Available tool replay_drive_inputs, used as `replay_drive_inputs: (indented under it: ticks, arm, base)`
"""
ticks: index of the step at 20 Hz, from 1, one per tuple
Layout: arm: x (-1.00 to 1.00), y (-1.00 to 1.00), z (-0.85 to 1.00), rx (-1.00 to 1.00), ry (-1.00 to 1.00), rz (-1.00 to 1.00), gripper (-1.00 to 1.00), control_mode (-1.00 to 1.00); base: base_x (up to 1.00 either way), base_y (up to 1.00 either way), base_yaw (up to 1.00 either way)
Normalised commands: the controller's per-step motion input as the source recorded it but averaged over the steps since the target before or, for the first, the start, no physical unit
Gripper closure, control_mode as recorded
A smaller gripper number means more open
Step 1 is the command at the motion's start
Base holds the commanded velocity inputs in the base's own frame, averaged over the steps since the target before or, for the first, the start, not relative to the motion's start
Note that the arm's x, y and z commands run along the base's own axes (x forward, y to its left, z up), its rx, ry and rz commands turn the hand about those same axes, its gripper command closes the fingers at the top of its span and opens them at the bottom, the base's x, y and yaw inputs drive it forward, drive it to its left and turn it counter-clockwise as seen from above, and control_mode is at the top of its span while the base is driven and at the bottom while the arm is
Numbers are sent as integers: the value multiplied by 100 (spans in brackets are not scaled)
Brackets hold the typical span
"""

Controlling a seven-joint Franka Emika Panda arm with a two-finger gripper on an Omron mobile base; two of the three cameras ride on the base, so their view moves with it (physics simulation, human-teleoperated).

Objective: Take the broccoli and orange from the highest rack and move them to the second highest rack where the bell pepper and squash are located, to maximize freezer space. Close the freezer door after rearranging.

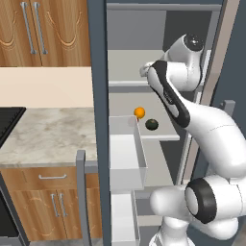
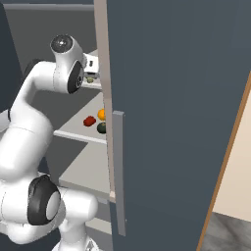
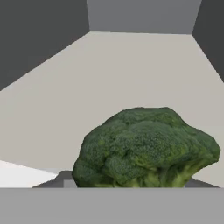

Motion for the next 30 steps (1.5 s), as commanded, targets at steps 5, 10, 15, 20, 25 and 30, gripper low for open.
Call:
replay_drive_inputs:
  ticks: [5,10,15,20,25,30]
  arm:
    - [-89,1,-47,0,0,0,100,-100]
    - [-79,1,-58,0,0,0,100,-100]
    - [-32,12,-74,-3,8,0,100,-100]
    - [25,16,-51,-6,15,0,100,-100]
    - [47,1,-43,0,0,0,100,-100]
    - [58,0,-27,0,1,0,100,-100]
  base:
    - [0,0,0]
    - [0,0,0]
    - [0,0,0]
    - [0,0,0]
    - [0,0,0]
    - [0,0,0]
